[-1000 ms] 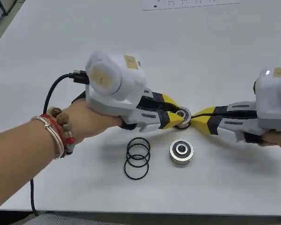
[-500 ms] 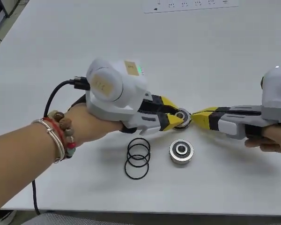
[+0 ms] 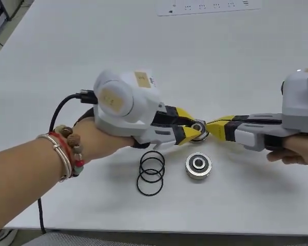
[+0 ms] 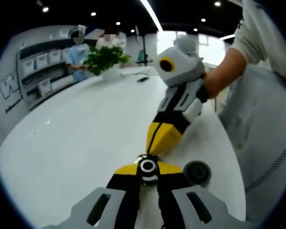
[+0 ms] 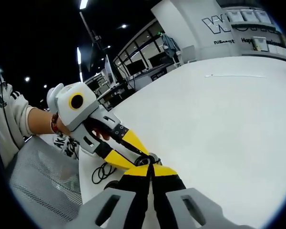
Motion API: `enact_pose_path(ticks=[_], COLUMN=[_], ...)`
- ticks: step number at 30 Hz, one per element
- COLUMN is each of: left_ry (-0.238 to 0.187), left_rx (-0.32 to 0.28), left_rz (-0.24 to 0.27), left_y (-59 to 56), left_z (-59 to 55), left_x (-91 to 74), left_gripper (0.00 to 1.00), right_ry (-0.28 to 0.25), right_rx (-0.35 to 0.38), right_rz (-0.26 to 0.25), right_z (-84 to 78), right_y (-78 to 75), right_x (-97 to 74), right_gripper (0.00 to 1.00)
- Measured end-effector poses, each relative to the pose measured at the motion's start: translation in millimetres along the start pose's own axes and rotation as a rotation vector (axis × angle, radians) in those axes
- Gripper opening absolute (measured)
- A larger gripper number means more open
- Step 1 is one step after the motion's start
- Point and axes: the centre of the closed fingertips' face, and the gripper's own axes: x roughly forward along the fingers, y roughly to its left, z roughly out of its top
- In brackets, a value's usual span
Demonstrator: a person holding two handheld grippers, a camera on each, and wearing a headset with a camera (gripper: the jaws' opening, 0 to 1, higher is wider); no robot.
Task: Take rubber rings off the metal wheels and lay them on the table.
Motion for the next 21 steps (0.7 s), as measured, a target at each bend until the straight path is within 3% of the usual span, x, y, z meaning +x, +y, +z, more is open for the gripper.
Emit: enact_pose_path(ticks=[10, 21], left_ry=[0.002, 0.017], left_rx=[-0.001, 0.025], left_rz=[0.005, 0.008], left_y=[0.8, -1.1], left_z=[0.7, 1.6], left_x=[0.0, 0.4], left_gripper=[0.14, 0.14], right_ry=[0.005, 0.003], right_rx=[-0.041, -0.022], right_rz=[-0.005, 0.005], right_z=[-0.7, -0.9], right_y=[0.5, 2.5], right_x=[-0.1, -1.9], right_gripper=[0.00, 0.00])
